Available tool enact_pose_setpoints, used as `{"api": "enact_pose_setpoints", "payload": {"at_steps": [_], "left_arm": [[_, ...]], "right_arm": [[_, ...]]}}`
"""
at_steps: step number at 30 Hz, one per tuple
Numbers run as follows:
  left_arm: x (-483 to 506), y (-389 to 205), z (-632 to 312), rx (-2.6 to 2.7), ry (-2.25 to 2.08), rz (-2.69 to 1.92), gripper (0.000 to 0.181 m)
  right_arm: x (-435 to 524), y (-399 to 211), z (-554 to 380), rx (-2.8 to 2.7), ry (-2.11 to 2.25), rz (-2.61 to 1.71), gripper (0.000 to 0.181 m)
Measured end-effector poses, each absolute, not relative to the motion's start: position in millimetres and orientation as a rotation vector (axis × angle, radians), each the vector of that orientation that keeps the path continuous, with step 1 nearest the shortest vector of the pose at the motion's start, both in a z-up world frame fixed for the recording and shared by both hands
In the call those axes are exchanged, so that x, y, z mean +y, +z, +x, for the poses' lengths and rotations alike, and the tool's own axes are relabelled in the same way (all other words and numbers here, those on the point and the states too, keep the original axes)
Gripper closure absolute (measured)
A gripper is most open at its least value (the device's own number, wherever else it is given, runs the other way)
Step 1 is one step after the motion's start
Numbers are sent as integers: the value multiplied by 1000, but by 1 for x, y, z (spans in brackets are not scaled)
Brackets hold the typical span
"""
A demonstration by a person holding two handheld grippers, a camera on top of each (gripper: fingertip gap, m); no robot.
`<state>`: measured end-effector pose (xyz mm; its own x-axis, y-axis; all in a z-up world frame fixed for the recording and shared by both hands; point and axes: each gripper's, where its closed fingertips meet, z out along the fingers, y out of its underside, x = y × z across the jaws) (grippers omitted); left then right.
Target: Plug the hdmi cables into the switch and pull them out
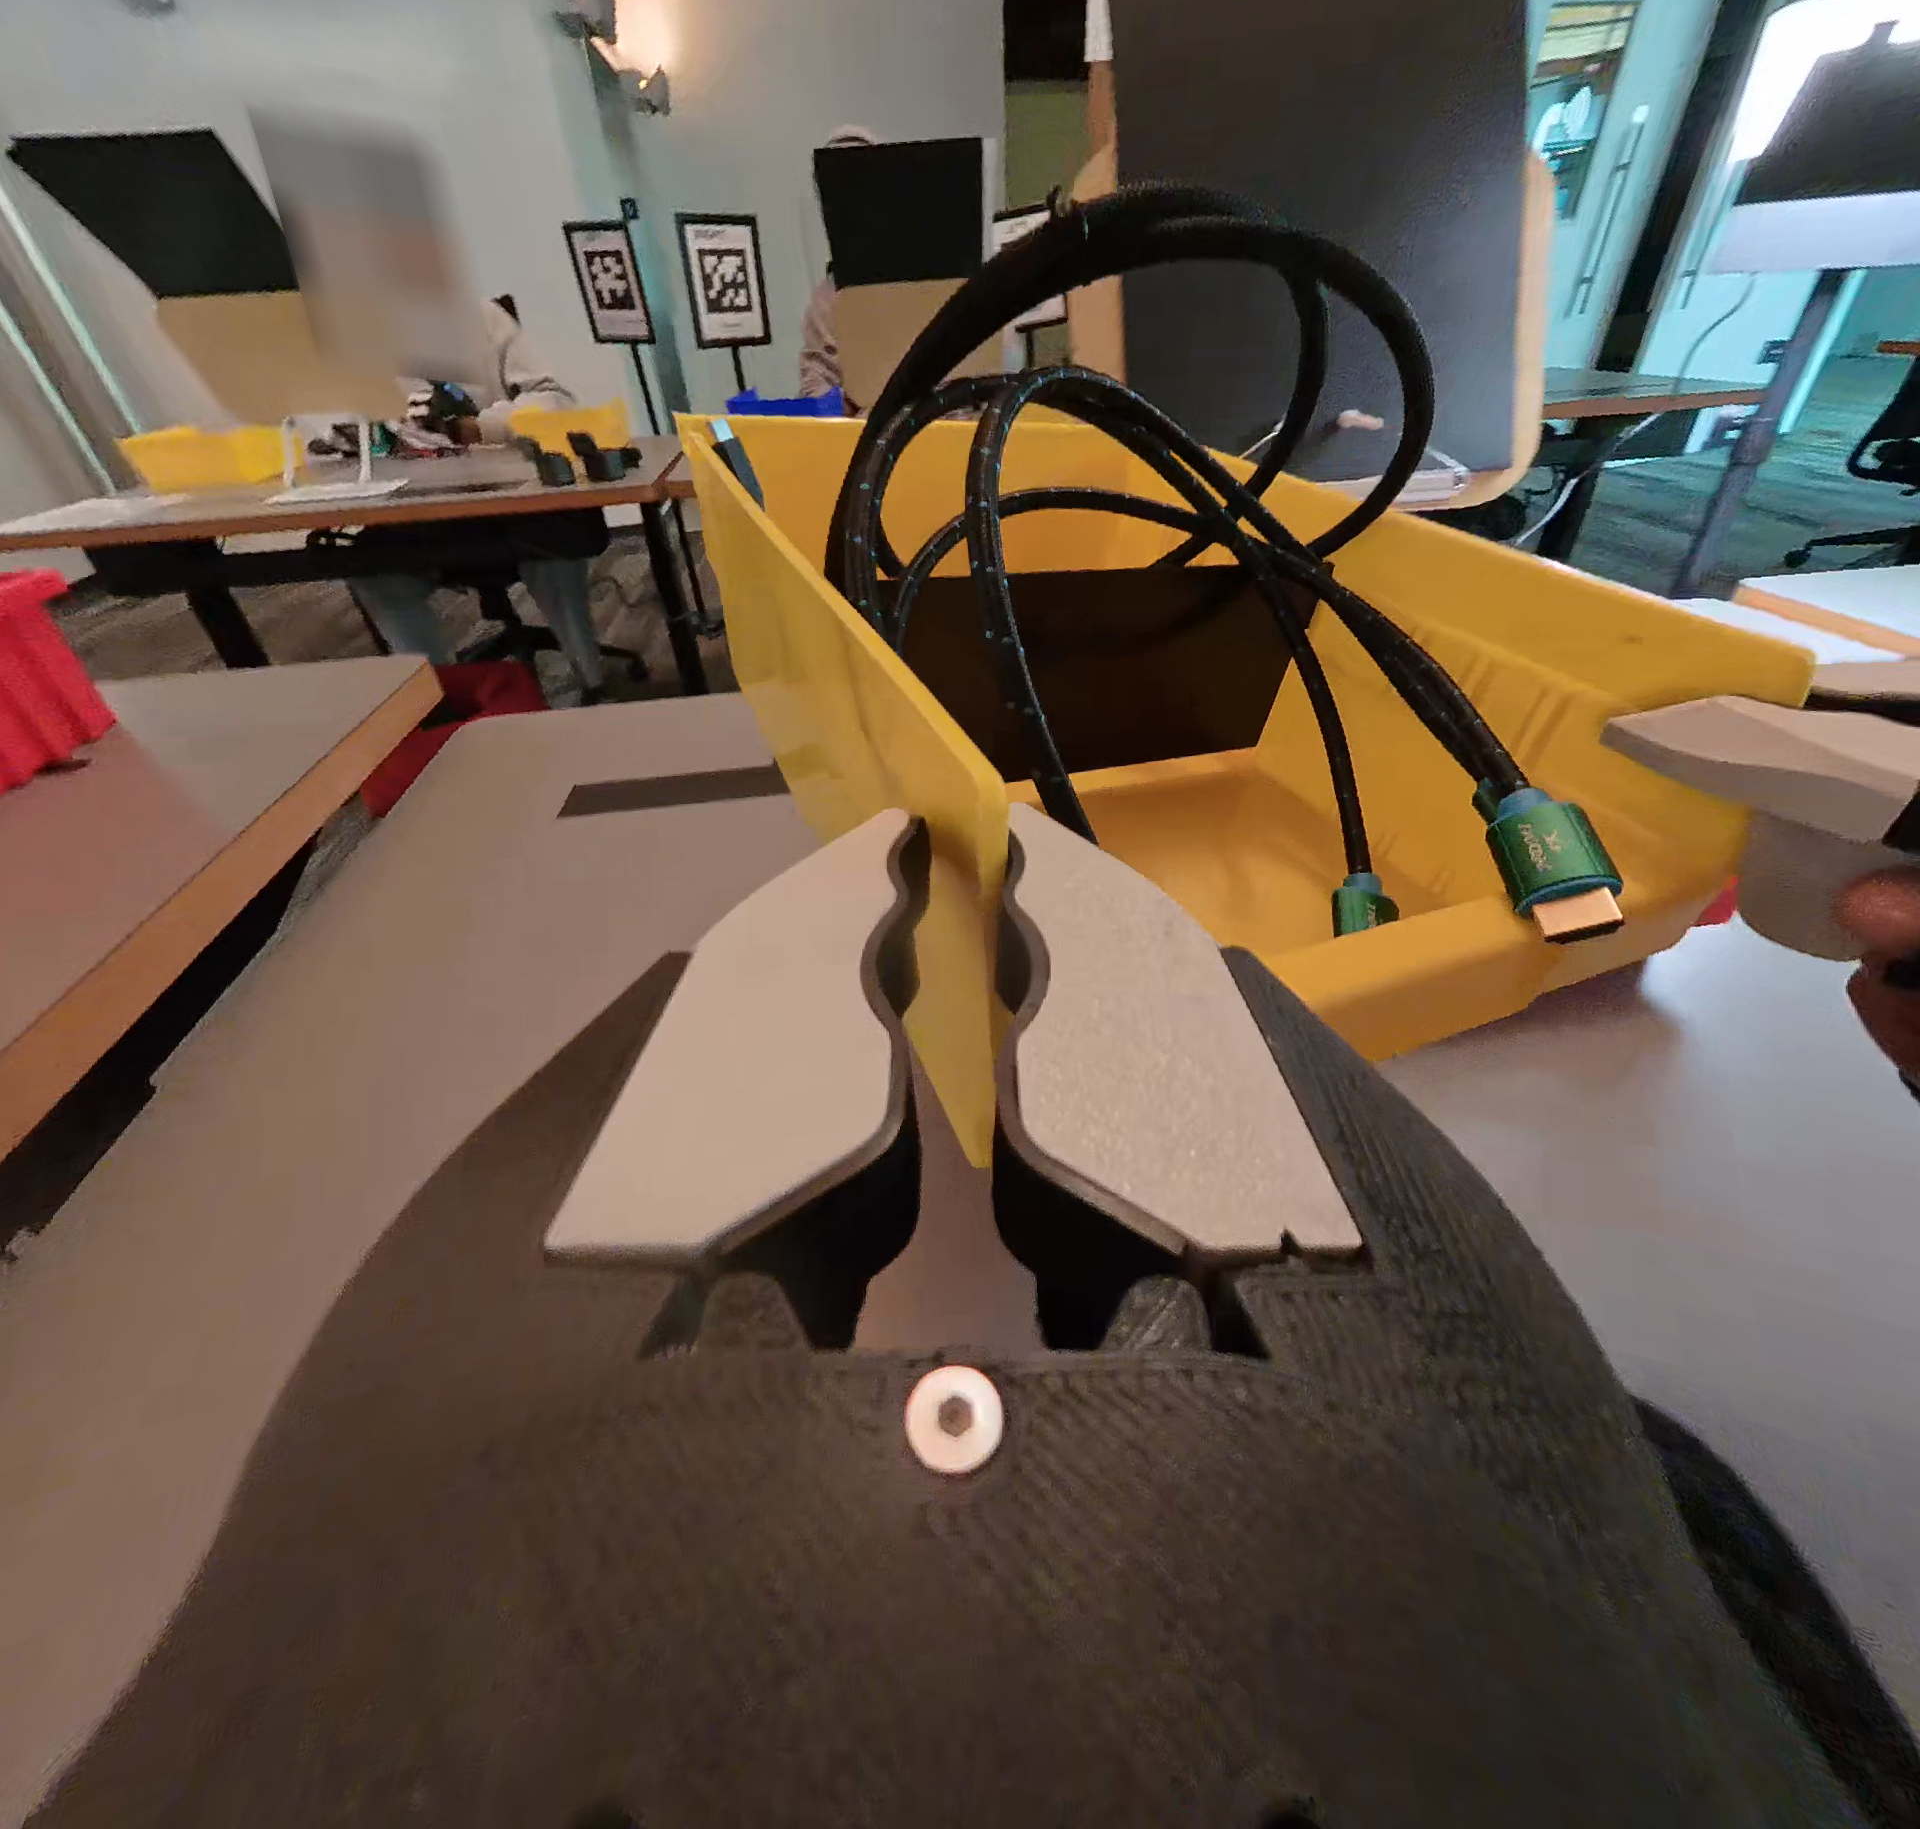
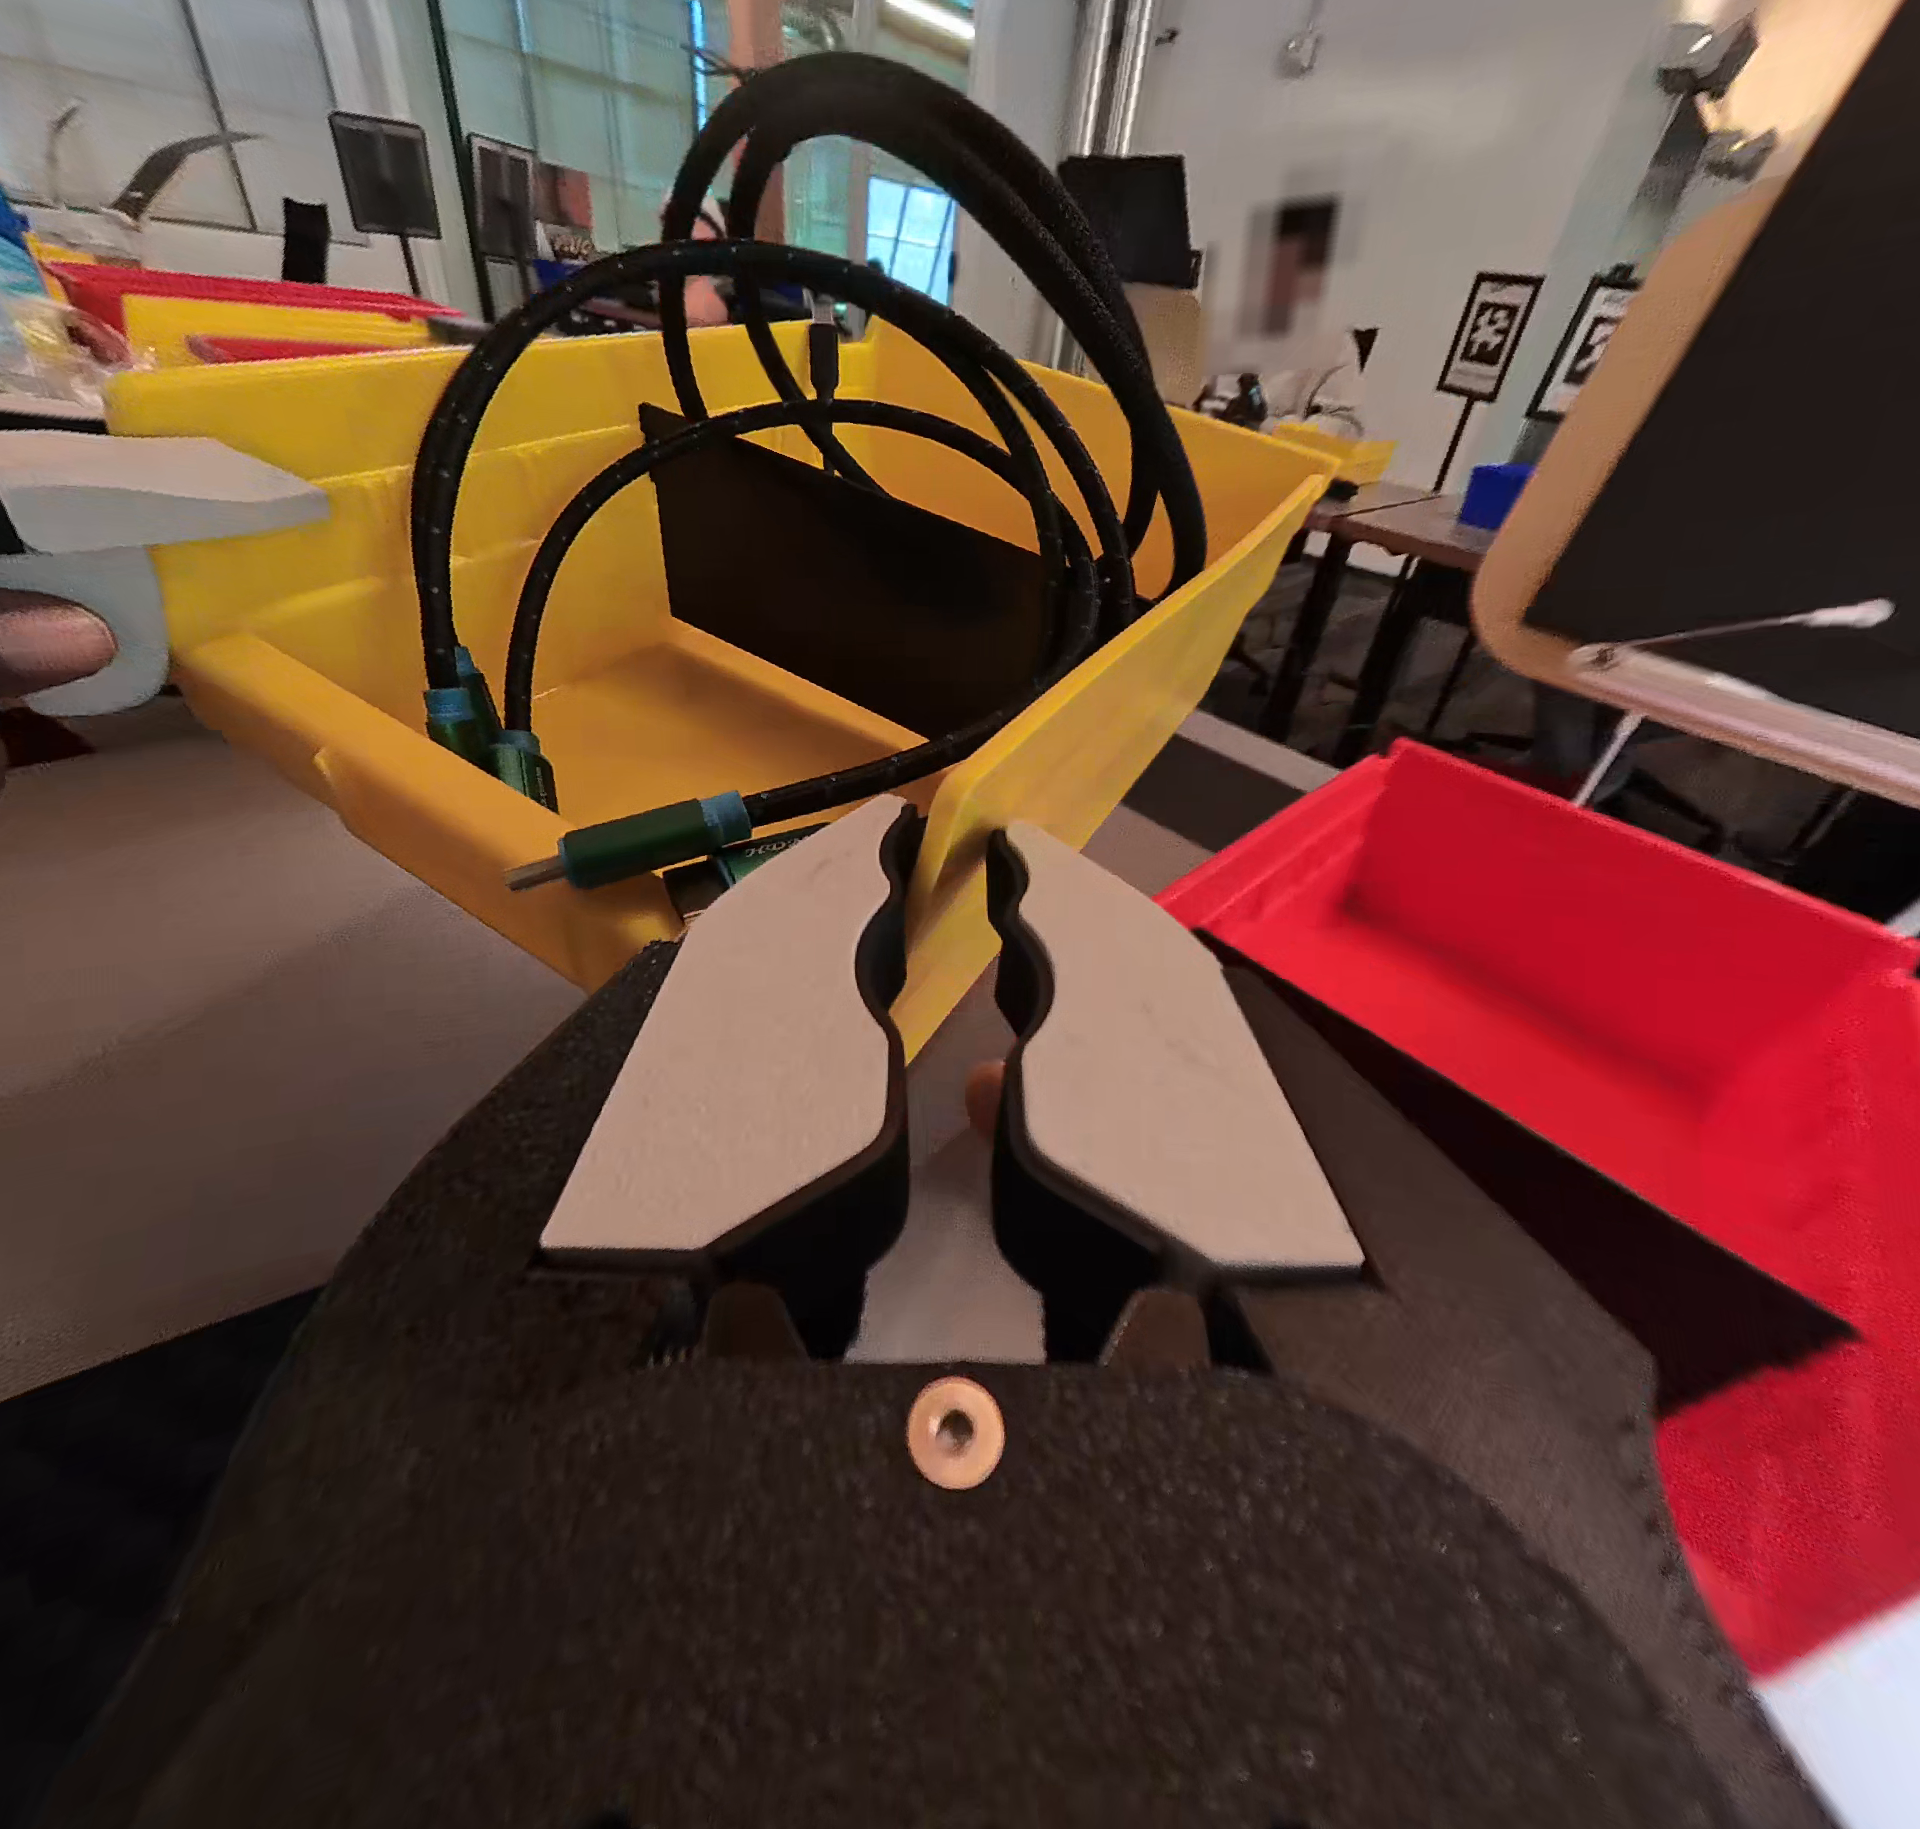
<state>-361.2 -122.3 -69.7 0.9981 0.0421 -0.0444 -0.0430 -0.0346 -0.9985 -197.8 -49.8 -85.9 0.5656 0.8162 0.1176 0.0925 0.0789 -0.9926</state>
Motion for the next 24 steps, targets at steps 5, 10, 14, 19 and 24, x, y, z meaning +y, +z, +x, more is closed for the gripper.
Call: {"api": "enact_pose_setpoints", "payload": {"at_steps": [5, 10, 14, 19, 24], "left_arm": [[-108, -117, -389, -55, 77, -1653, 172], [-94, -159, -396, -103, 23, -1706, 171], [-82, -175, -393, -130, 13, -1715, 169], [-85, -160, -384, -6, 21, -1769, 149], [-83, -152, -330, 460, 19, -1948, 137]], "right_arm": [[-37, -141, -228, -882, 682, -1437, 168], [-21, -180, -235, -942, 645, -1496, 168], [-2, -200, -235, -1028, 500, -1569, 168], [-4, -177, -207, -1130, 556, -1548, 150], [20, -192, -155, -1535, 304, -1614, 141]]}}
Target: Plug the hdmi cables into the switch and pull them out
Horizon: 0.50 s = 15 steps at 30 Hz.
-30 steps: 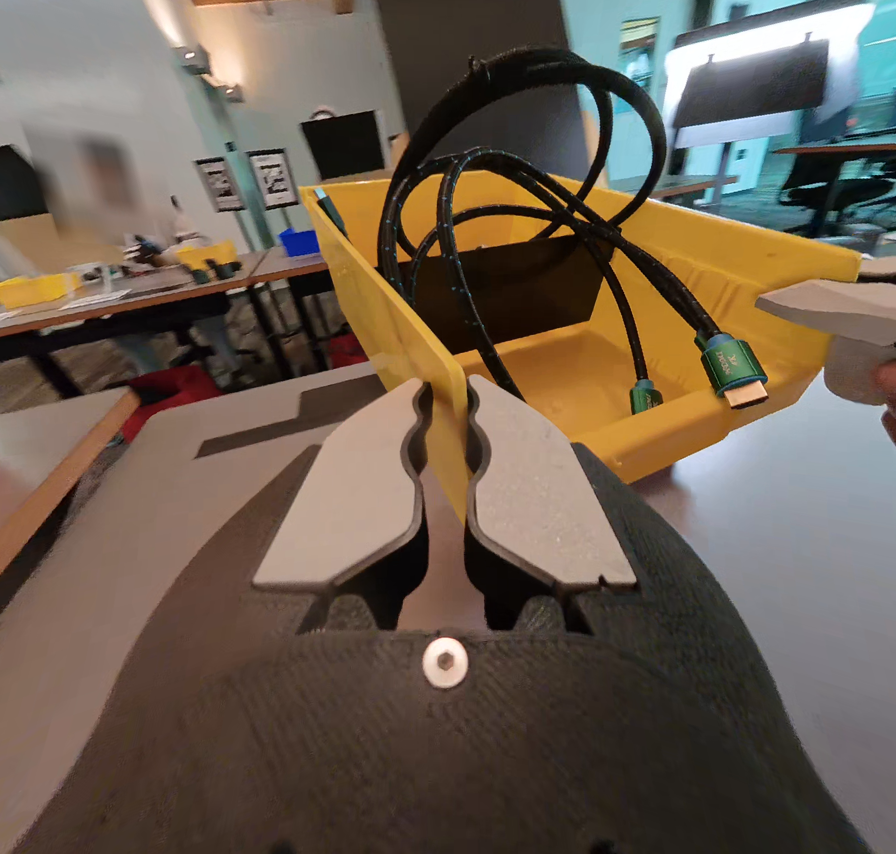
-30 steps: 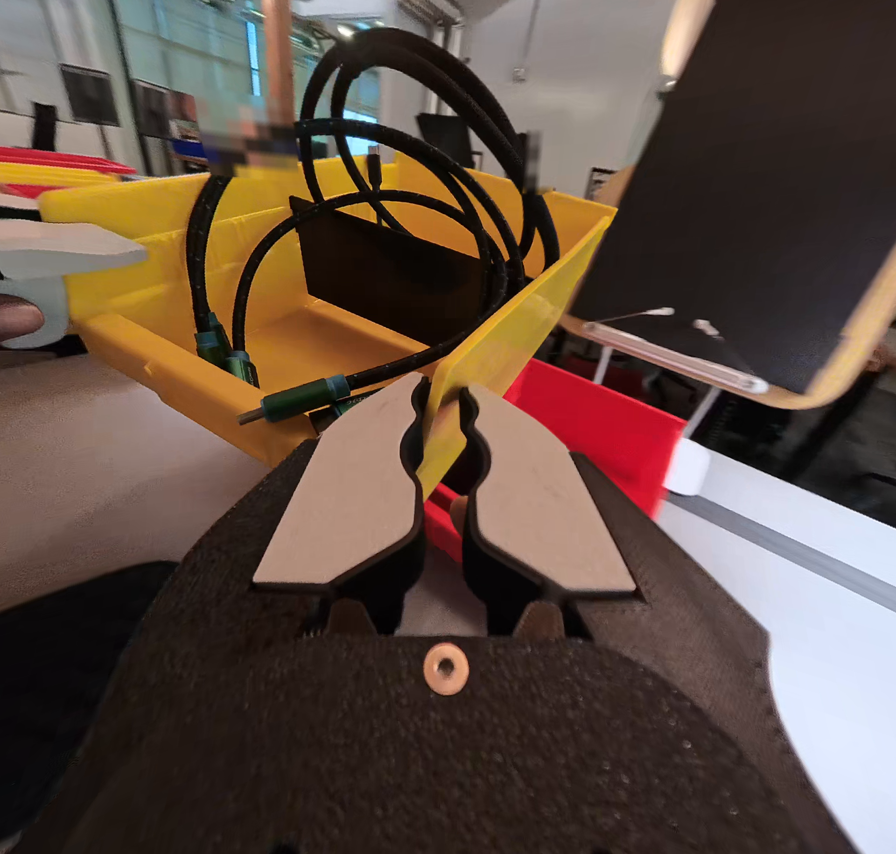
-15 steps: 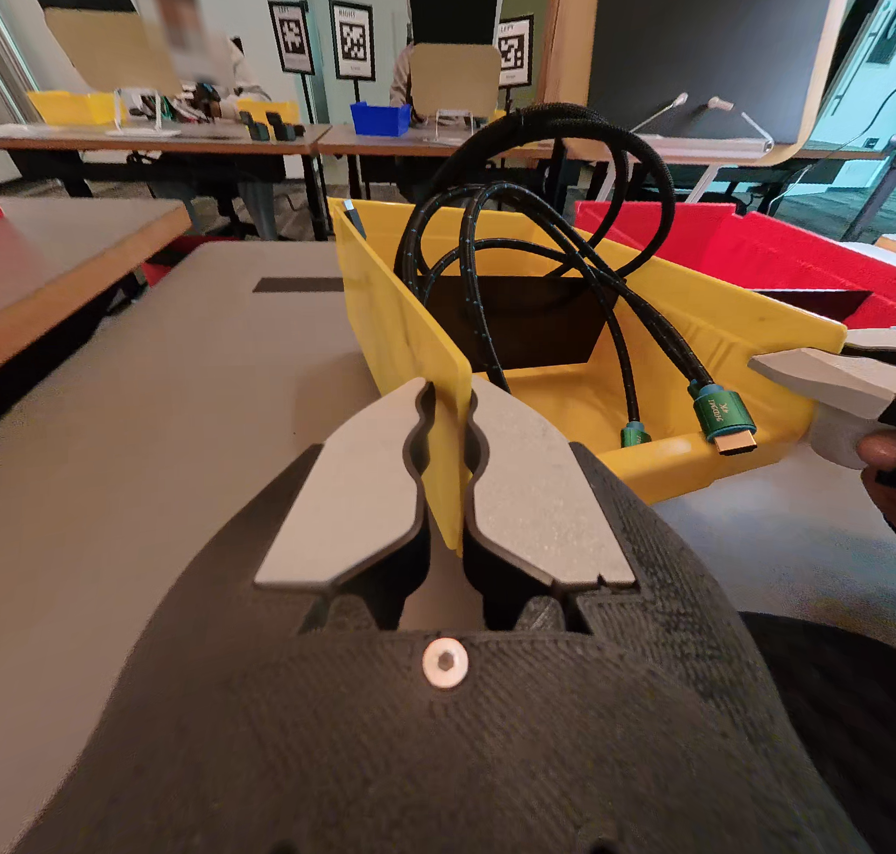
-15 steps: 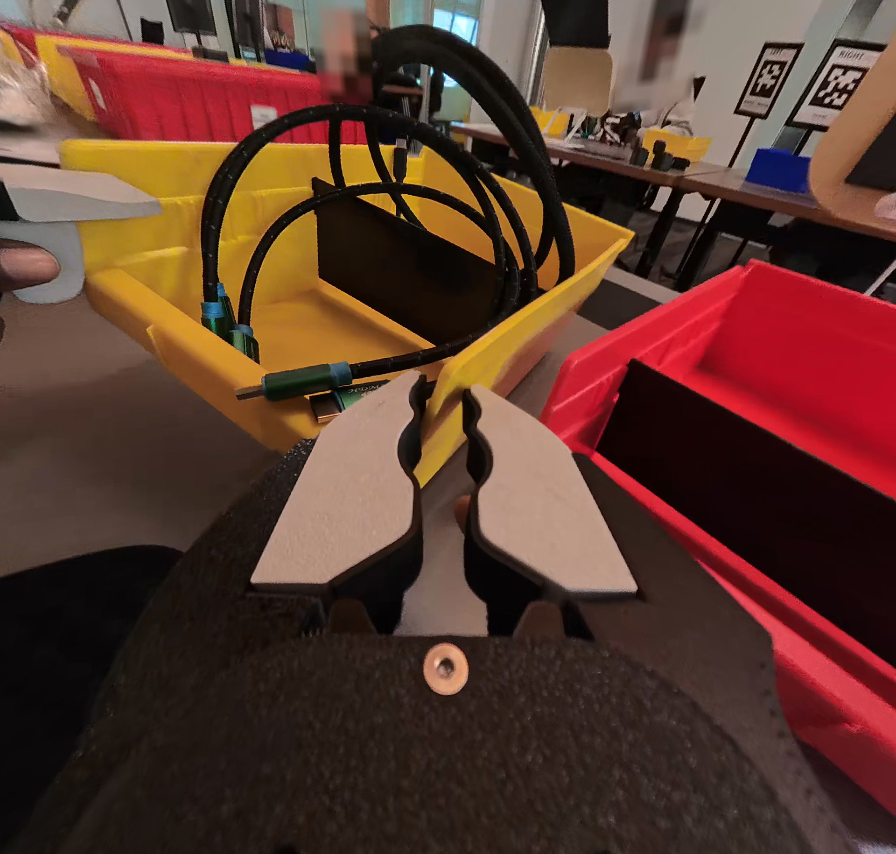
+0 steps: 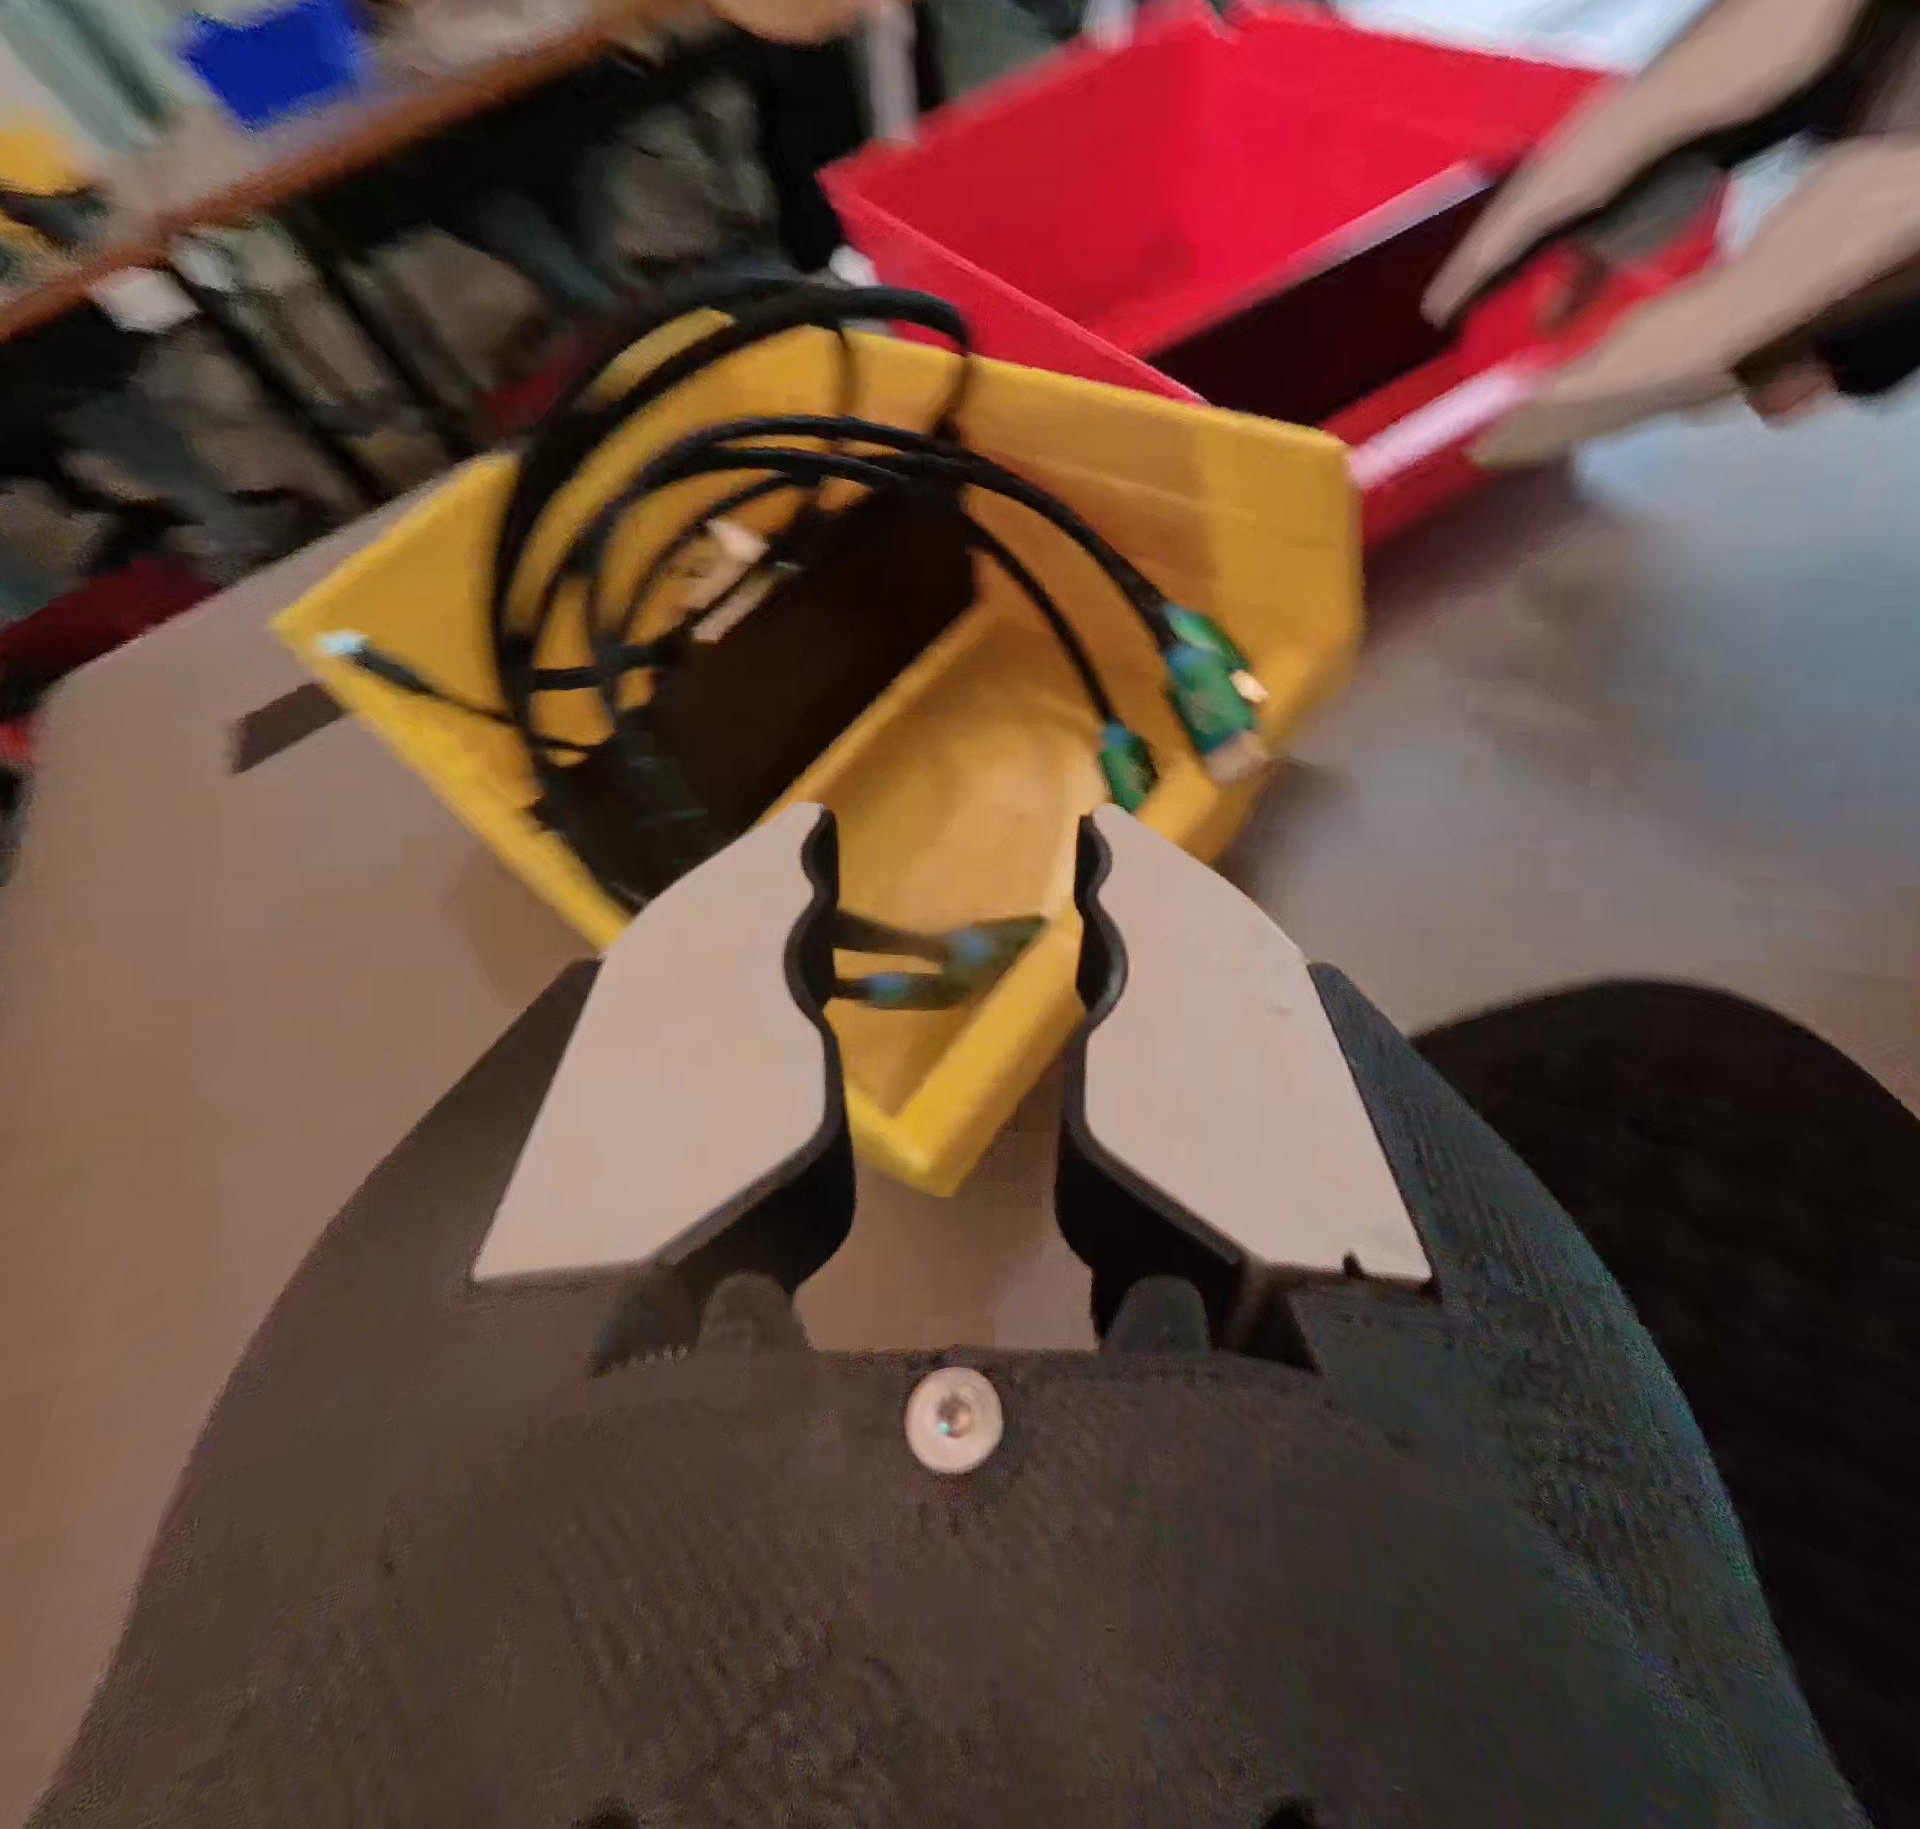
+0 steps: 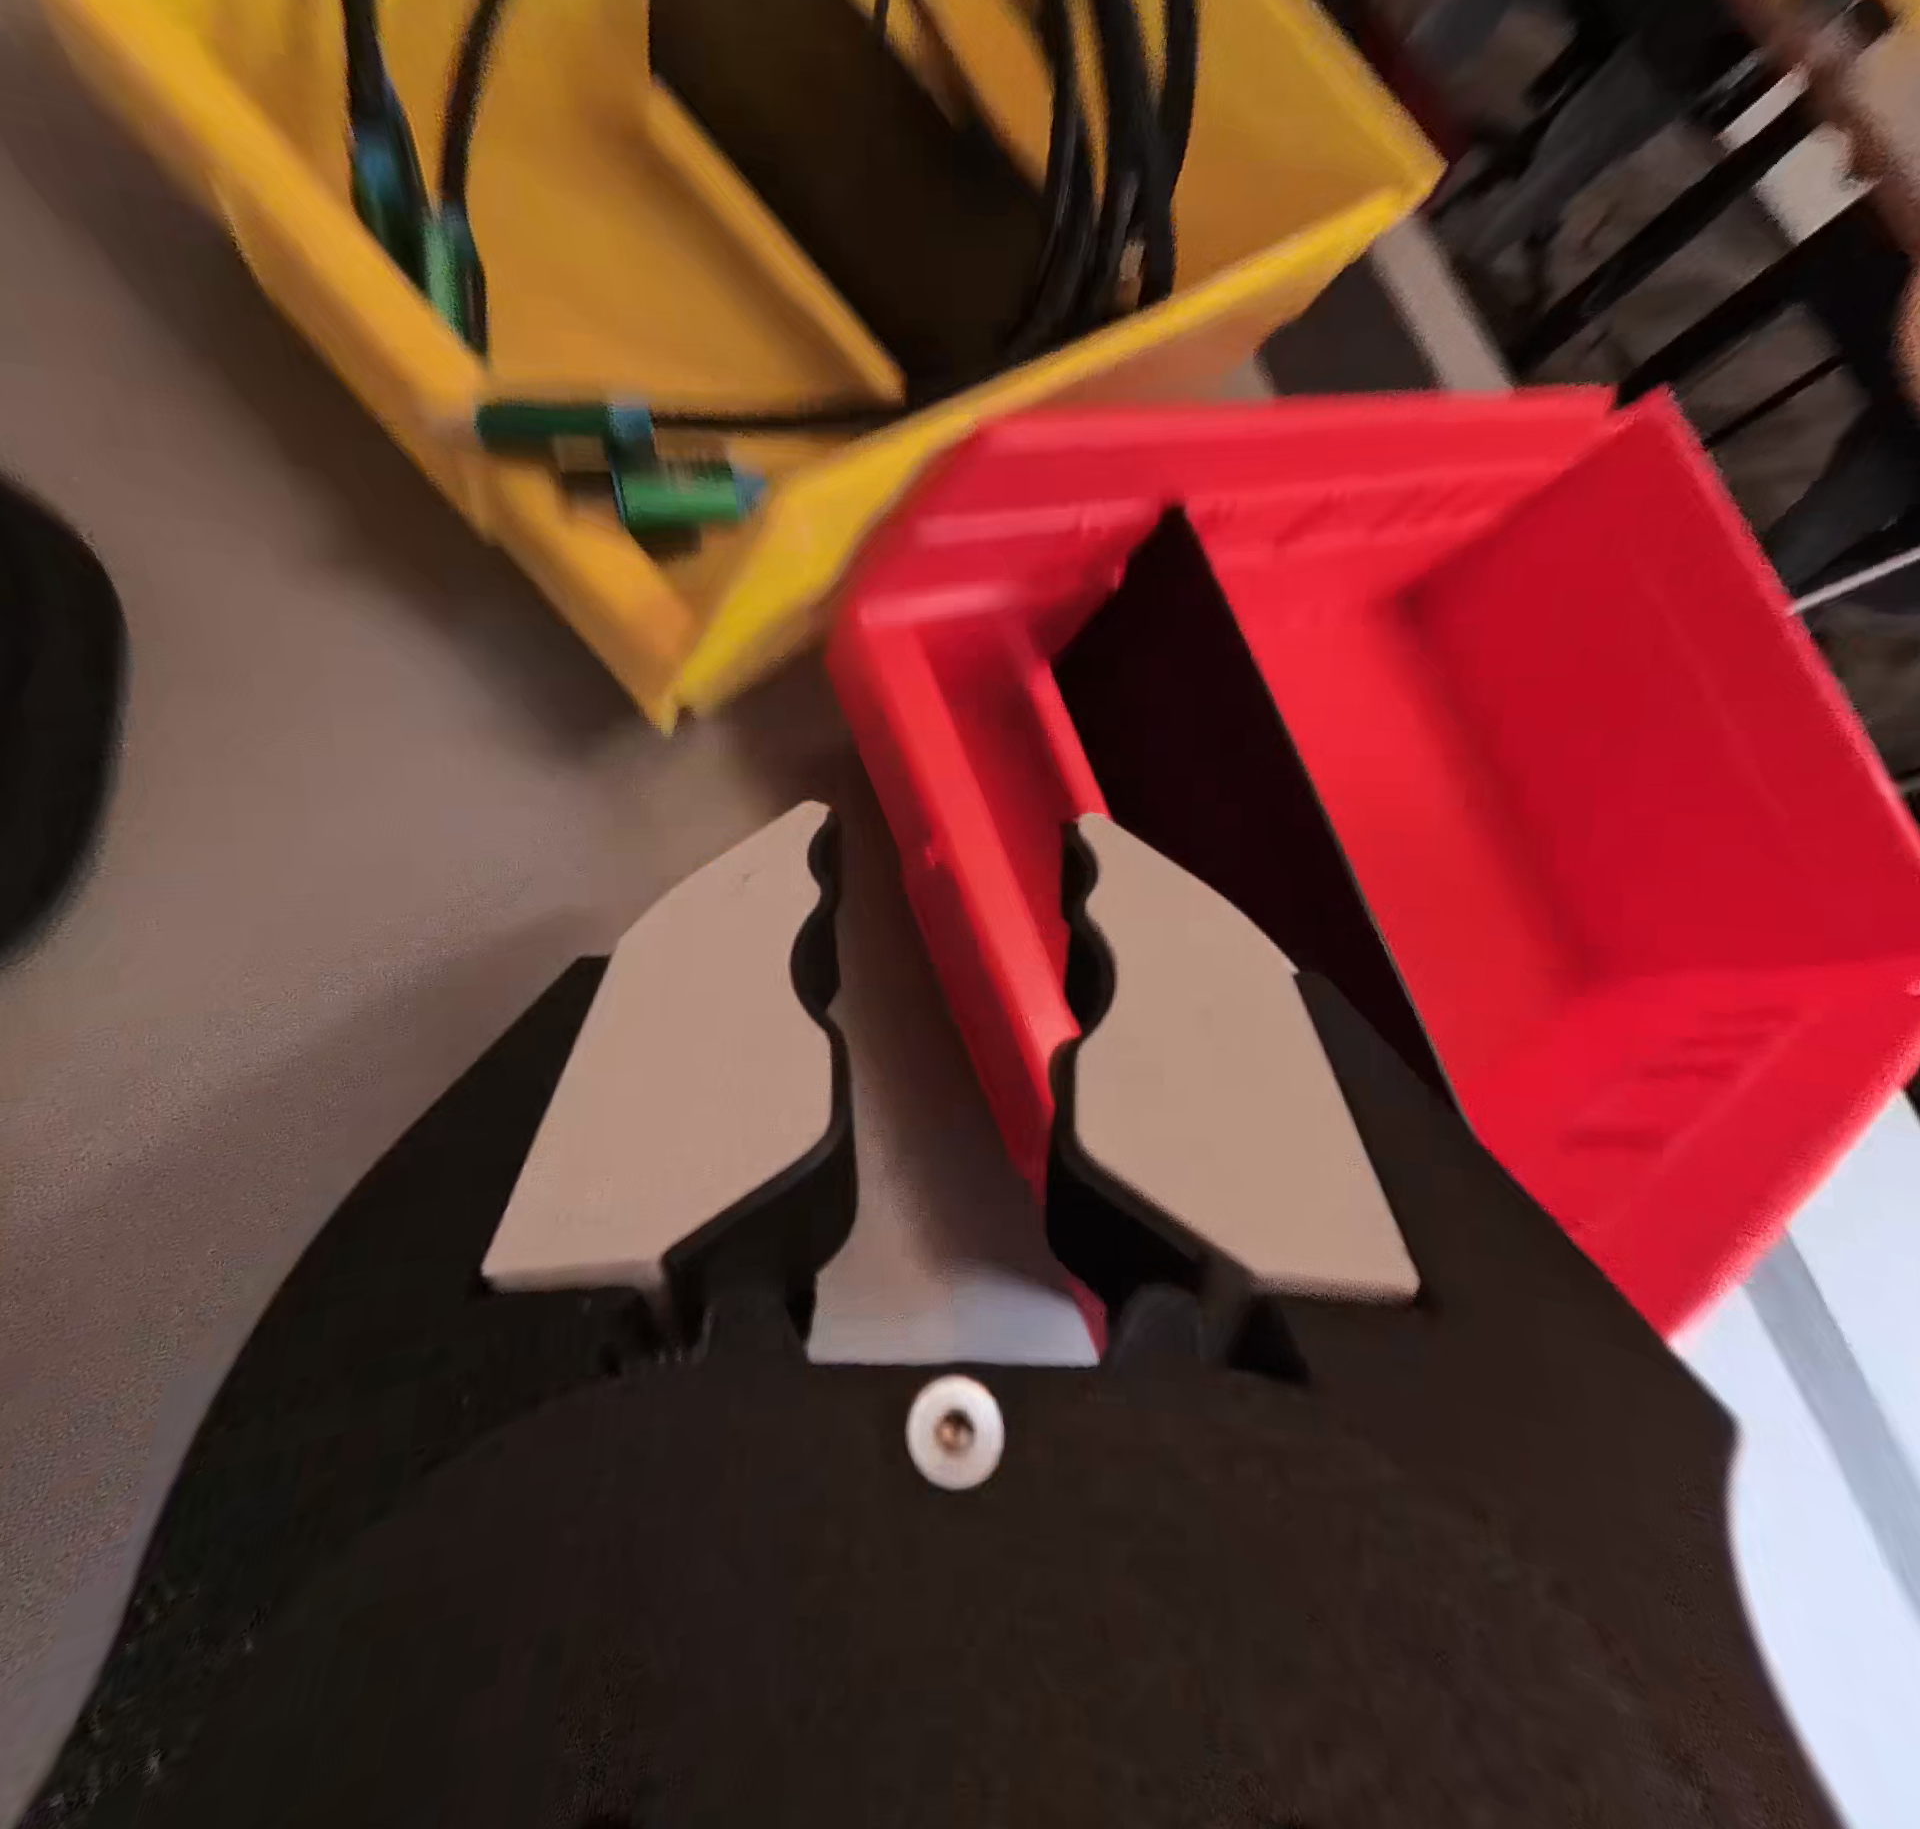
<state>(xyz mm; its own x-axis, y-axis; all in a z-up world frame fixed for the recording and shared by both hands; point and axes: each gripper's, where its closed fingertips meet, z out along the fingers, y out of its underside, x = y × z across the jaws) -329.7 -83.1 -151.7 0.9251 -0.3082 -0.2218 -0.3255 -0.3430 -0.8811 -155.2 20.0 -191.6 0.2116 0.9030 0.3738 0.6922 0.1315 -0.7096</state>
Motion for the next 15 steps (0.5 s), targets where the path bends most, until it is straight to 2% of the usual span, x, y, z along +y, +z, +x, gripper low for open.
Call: {"api": "enact_pose_setpoints", "payload": {"at_steps": [5, 6, 8, 10, 15], "left_arm": [[-66, -217, -286, 953, 118, -2224, 127], [-61, -232, -282, 1022, 143, -2268, 125], [-54, -255, -278, 1157, 211, -2330, 126], [-47, -267, -280, 1246, 289, -2357, 144], [-35, -272, -276, 1201, 246, -2353, 148]], "right_arm": [[46, -236, -138, -1860, 3, -1659, 127], [48, -245, -140, -1908, -22, -1643, 128], [53, -261, -139, -1965, -63, -1641, 151], [51, -261, -136, -1955, -11, -1647, 152], [40, -255, -92, -1893, 17, -1705, 153]]}}
